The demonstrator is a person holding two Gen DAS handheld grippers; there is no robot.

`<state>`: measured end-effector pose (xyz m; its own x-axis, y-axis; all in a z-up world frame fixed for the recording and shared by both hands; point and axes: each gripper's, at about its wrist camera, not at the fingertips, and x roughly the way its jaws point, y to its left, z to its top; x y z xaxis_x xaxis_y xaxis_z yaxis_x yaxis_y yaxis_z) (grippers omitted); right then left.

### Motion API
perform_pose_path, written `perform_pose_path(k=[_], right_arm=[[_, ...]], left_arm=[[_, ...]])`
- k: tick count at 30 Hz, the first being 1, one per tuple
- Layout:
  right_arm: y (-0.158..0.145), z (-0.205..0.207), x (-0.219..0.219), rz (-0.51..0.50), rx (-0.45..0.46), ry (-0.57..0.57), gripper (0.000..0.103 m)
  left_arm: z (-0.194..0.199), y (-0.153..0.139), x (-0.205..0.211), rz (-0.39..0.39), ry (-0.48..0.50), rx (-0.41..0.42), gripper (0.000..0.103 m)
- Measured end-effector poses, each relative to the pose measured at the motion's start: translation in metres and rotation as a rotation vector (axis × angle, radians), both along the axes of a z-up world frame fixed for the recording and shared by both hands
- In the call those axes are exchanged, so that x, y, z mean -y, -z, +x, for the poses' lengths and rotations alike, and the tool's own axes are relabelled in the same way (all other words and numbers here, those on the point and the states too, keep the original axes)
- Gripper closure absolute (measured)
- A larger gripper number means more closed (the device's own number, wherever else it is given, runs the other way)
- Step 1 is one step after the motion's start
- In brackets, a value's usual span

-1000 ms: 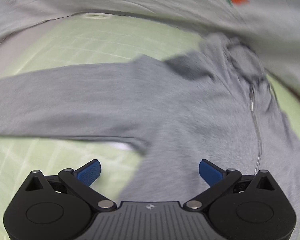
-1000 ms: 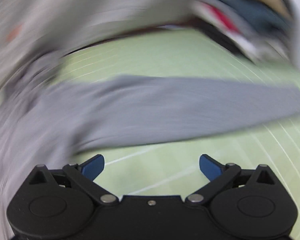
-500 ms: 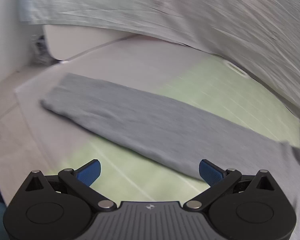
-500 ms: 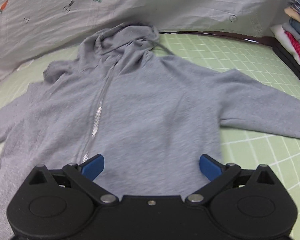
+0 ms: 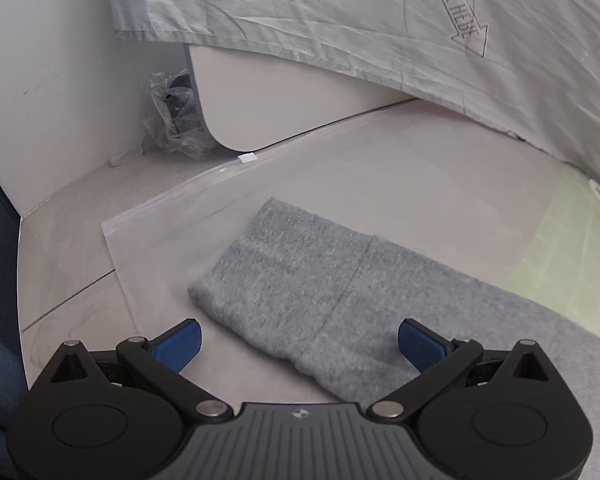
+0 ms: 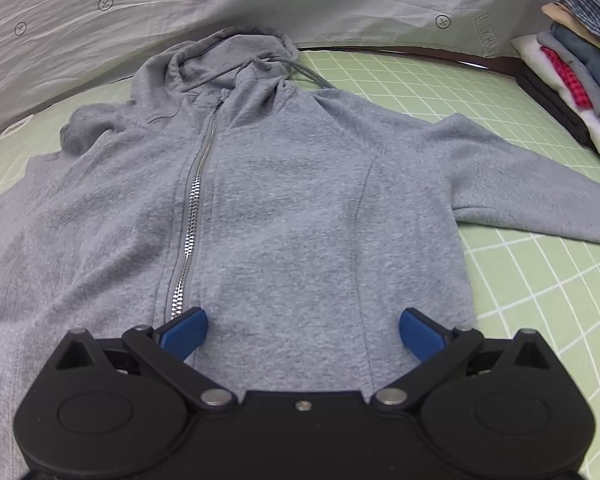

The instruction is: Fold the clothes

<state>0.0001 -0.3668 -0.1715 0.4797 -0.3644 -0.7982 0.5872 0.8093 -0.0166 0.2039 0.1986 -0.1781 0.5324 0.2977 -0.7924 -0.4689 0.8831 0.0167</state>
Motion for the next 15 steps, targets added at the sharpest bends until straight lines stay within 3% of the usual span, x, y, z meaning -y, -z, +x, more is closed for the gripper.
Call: perform_pose_path(k=[5, 6, 7, 11, 15], right_arm=[[0.0, -0.002, -0.001, -0.003, 0.002, 0.013, 0.0], [0.0, -0.002, -0.002, -0.003, 0.001, 0.019, 0.0], [0.0, -0.002, -0.003, -0.003, 0.002, 0.024, 0.0], [0.0, -0.002, -0.005, -0.005, 0.001, 0.042, 0.0], [0.001, -0.003, -0.004, -0.005, 0.004, 0.049, 0.0]], left_arm=[[-0.005, 0.005, -0.001, 0.004, 0.0, 0.027, 0.001], [-0.006, 0.005, 0.0, 0.007, 0.001, 0.033, 0.006], [-0.008, 0.004, 0.002, 0.011, 0.005, 0.044, 0.012], [-0.017, -0.002, 0.006, 0.041, 0.009, 0.086, 0.065], [-0.025, -0.003, 0.007, 0.018, 0.055, 0.098, 0.083]])
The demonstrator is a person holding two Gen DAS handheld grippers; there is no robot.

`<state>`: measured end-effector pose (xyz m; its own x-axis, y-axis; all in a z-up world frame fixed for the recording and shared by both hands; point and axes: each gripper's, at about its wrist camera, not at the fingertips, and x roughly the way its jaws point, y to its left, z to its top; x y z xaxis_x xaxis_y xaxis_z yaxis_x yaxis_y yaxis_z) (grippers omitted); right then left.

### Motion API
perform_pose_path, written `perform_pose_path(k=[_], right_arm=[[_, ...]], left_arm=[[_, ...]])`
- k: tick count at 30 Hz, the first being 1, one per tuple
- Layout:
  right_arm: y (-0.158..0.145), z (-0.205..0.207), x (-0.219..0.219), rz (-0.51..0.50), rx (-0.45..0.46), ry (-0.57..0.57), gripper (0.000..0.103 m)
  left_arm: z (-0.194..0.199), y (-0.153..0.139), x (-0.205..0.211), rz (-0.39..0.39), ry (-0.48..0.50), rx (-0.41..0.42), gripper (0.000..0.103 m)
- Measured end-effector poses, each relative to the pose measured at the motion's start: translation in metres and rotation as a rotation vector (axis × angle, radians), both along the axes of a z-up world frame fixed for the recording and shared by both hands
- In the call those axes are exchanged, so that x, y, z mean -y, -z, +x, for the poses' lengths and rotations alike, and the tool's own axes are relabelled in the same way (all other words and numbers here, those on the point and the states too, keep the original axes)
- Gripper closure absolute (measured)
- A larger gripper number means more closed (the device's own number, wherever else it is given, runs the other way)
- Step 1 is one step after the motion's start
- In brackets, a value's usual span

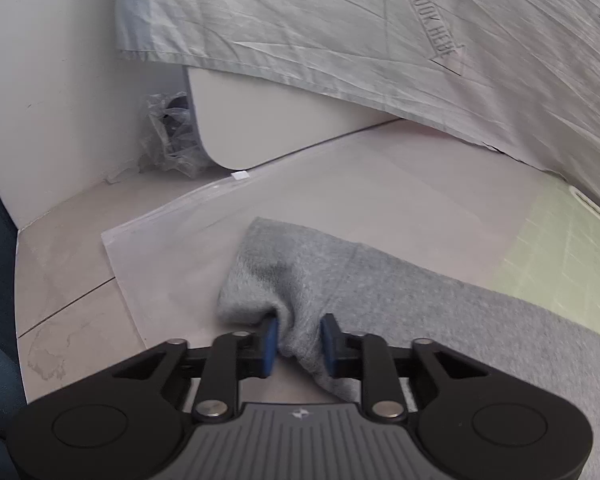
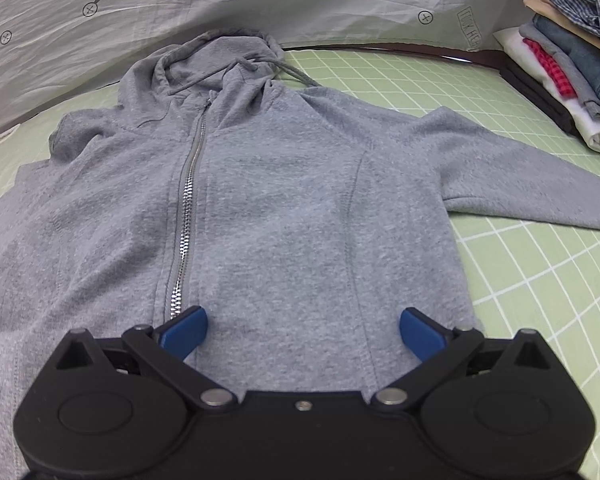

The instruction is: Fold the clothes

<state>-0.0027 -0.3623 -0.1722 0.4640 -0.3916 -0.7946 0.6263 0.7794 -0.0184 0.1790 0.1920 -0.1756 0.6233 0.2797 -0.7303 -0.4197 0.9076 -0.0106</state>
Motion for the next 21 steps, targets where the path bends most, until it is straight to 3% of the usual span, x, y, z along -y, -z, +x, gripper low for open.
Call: perform_pose_path(k=[12, 17, 21], right_arm=[[0.002, -0.005, -0.001, -0.018, 0.03, -0.019, 0.0], [0.003, -0.009, -0.003, -0.034, 0.055, -0.031, 0.0], [-0.011, -0.008, 0.001, 0.003, -0.009, -0.045, 0.0]], left_arm=[[-0.055, -0.002, -0.007, -0.038, -0.069, -0.032, 0.085], [-0.072, -0.007, -0.007, -0.101, -0.088, -0.019, 0.086], [-0.075, -0.022, 0.003, -0.123, -0.06, 0.027, 0.087]])
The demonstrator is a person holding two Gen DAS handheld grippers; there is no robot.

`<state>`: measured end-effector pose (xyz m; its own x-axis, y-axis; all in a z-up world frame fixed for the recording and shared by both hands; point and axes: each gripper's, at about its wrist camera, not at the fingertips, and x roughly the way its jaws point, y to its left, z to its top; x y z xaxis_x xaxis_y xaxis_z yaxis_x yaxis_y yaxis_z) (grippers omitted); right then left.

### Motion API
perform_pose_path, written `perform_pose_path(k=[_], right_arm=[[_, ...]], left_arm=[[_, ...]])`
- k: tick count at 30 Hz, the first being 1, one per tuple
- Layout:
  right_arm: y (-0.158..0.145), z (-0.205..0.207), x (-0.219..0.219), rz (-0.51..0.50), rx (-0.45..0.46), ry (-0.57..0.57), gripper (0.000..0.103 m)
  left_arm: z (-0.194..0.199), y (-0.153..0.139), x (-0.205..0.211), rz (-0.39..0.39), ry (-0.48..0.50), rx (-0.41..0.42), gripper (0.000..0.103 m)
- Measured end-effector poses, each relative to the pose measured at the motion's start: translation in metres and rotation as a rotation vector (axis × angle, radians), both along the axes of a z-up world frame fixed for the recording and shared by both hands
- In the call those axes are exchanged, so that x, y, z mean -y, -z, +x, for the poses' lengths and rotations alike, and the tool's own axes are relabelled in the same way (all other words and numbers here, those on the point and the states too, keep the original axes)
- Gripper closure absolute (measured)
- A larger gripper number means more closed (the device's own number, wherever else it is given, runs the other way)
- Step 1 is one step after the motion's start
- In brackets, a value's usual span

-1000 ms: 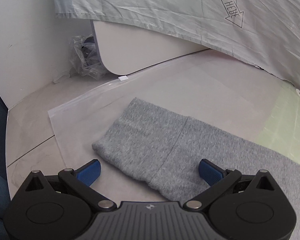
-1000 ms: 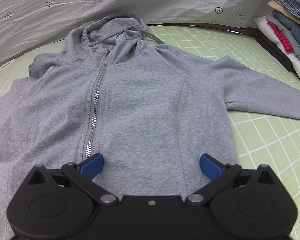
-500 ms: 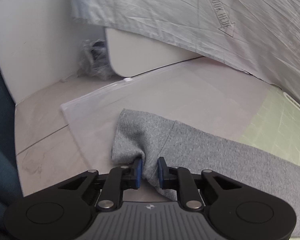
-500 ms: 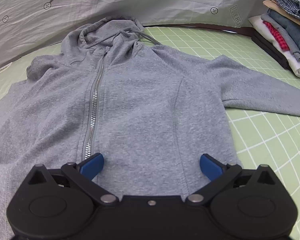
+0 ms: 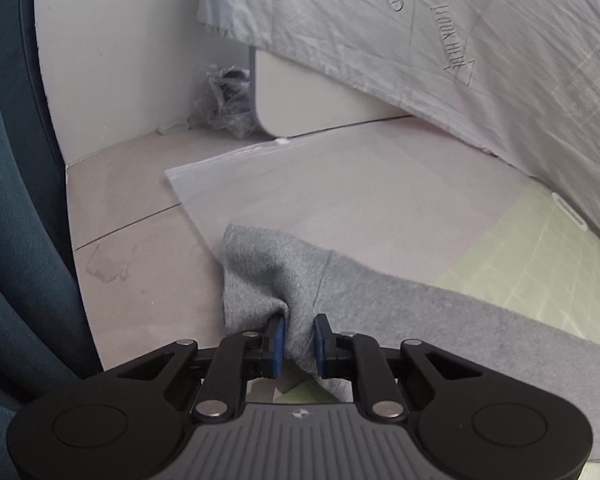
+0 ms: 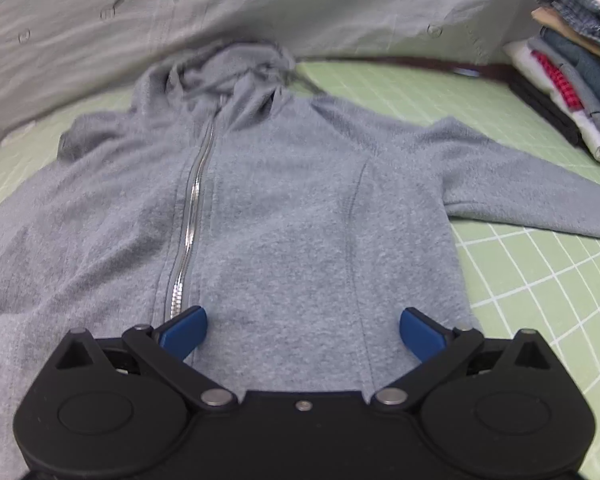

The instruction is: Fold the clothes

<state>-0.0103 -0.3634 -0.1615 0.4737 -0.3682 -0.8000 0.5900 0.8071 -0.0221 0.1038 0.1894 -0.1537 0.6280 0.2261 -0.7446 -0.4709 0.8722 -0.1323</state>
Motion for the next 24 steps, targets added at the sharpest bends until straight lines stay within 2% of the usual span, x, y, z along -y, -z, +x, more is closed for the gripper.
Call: perform_pose_path(k=[1, 5, 10, 13, 16, 17, 19, 20, 21, 22, 24], right_arm=[[-0.005, -0.002, -0.001, -0.005, -0.007, 0.0, 0.0], [-0.022, -0.023, 0.001, -0.038, 0.06, -0.027, 0.0], [-0.022, -0.044, 0.026, -0.034, 0.041, -0.013, 0.0], [-0.021, -0.065, 0.047, -0.014, 0.043, 0.042, 0.0], [-0.019, -0.084, 0.067, -0.007, 0.04, 0.083, 0.0], [-0.018, -0.091, 0.073, -0.003, 0.038, 0.095, 0.0], [-0.015, -0.101, 0.084, 0.007, 0.039, 0.112, 0.0], [-0.014, -0.105, 0.088, 0.012, 0.04, 0.118, 0.0], [-0.013, -0.11, 0.093, 0.018, 0.041, 0.124, 0.0], [-0.013, -0.113, 0.096, 0.02, 0.042, 0.121, 0.0], [-0.012, -0.12, 0.102, 0.022, 0.044, 0.112, 0.0]], left_arm=[[0.0, -0.005, 0.004, -0.012, 0.008, 0.021, 0.087], [0.007, -0.03, 0.04, -0.036, 0.095, 0.108, 0.087], [0.01, -0.069, 0.128, -0.071, 0.288, 0.219, 0.087], [0.0, -0.088, 0.2, -0.114, 0.49, 0.265, 0.087], [-0.015, -0.093, 0.278, -0.18, 0.76, 0.252, 0.084], [-0.023, -0.088, 0.303, -0.177, 0.845, 0.229, 0.078], [-0.041, -0.078, 0.346, -0.113, 0.952, 0.186, 0.055], [-0.05, -0.074, 0.365, -0.08, 0.996, 0.168, 0.035], [-0.06, -0.071, 0.375, -0.051, 1.008, 0.165, 0.027], [-0.068, -0.069, 0.379, -0.04, 1.016, 0.168, 0.026], [-0.074, -0.061, 0.38, -0.03, 1.006, 0.135, 0.017]])
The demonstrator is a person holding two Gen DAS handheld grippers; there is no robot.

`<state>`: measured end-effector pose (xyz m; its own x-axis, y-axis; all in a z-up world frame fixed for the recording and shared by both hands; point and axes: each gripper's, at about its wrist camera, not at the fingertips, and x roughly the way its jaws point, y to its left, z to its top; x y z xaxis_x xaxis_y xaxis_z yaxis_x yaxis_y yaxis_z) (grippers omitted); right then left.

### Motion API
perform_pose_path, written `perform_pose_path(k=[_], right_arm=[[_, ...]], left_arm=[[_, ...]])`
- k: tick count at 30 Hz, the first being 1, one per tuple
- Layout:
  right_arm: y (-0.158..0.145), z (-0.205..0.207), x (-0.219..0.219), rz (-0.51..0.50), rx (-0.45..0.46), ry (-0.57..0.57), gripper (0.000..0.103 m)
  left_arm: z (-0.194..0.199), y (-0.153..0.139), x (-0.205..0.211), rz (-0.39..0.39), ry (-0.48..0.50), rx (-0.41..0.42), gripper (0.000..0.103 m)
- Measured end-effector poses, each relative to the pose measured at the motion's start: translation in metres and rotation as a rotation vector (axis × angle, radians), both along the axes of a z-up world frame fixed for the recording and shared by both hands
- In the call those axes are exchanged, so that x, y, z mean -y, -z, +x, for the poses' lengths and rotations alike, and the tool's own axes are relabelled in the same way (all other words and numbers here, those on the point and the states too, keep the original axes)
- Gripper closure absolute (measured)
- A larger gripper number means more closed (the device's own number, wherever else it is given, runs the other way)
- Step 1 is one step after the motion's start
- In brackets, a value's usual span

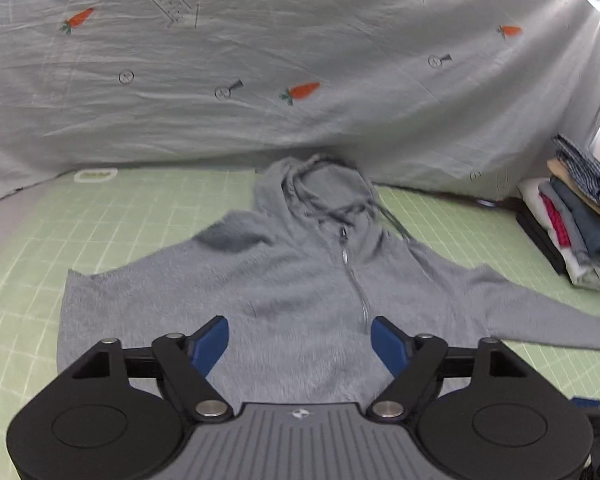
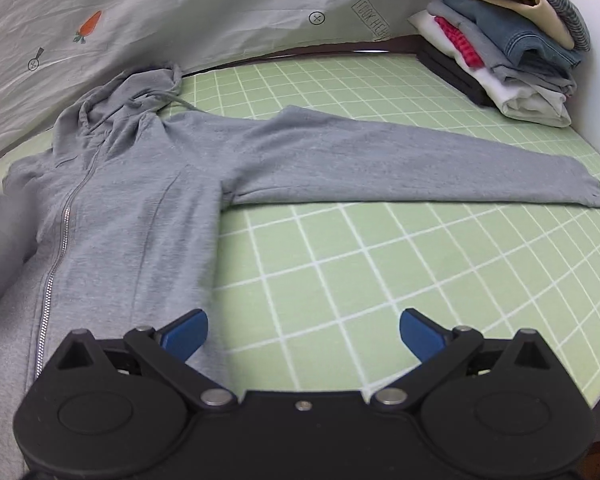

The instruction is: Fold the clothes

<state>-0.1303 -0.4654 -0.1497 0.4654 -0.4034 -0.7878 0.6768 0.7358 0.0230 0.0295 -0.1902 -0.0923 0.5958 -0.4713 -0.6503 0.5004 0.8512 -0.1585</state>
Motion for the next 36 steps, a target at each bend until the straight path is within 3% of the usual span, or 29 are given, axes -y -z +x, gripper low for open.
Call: perform_pose_path(k=[6, 11, 20, 24, 30, 36], right_arm=[[0.007, -0.009, 0.009, 0.03, 0.001, -0.034, 0.0], [0.004, -0.004, 0.013, 0.027, 0.033, -0.041, 0.0], [-0.012, 0.028, 0.006, 0.022, 0.089, -0.102, 0.0], [-0.022, 0.05, -0.007, -0.011, 0.09, -0.17, 0.0], [-0.026, 0.08, -0.04, -0.059, 0.031, -0.333, 0.0], [-0.015, 0.096, -0.058, -0.01, -0.007, -0.386, 0.0]], left_arm=[[0.004, 0.037, -0.015, 0.202, -0.184, -0.115, 0.014], [0.004, 0.063, -0.043, 0.275, -0.313, -0.219, 0.014], [0.006, 0.081, -0.05, 0.336, -0.321, -0.25, 0.002], [0.01, 0.087, -0.055, 0.313, -0.326, -0.284, 0.0], [0.013, 0.093, -0.064, 0.257, -0.317, -0.309, 0.0], [0.013, 0.094, -0.065, 0.261, -0.289, -0.295, 0.0]])
